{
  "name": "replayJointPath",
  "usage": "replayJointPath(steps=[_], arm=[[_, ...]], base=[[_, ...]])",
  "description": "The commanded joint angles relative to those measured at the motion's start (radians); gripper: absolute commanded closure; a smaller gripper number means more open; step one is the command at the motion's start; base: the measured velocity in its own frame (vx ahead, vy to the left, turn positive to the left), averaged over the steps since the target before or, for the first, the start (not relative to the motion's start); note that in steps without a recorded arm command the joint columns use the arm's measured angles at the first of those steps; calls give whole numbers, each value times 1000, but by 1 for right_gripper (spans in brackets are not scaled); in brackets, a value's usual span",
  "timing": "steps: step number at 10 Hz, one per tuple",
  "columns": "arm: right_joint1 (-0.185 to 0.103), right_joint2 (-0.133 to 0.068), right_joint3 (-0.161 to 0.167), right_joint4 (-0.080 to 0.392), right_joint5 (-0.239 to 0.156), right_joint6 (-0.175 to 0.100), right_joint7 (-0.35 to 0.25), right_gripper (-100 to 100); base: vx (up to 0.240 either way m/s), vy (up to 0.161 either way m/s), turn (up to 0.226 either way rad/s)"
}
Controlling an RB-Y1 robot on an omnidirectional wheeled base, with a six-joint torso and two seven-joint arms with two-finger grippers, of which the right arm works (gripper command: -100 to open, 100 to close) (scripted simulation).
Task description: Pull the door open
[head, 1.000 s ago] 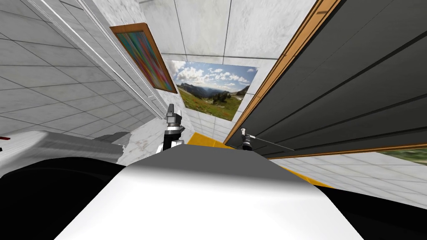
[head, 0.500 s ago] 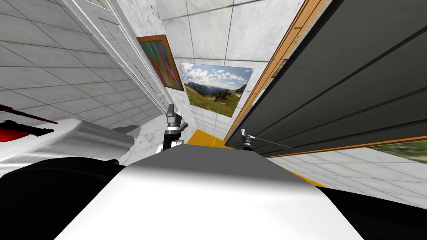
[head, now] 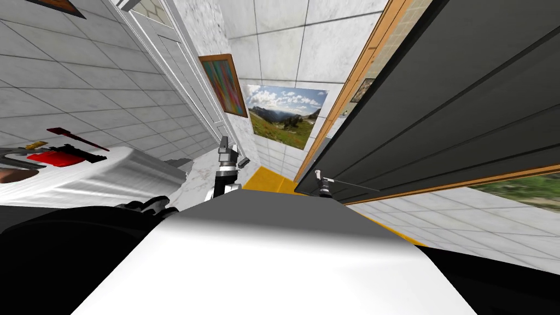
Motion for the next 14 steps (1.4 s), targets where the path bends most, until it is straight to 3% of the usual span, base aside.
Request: replayJointPath(steps=[1,6,8,9,14], arm=[[7,-11,15,2,10,-21,-20,100],[50,-54,69,-11,48,-79,-90,100],[51,-52,73,-15,50,-79,-91,100],[73,-66,86,-8,58,-112,-110,100],[115,-102,108,3,71,-184,-149,100]], base=[[-206,-44,124],[-234,-75,119],[-184,-43,51],[-167,-63,166],[-186,-65,139]])
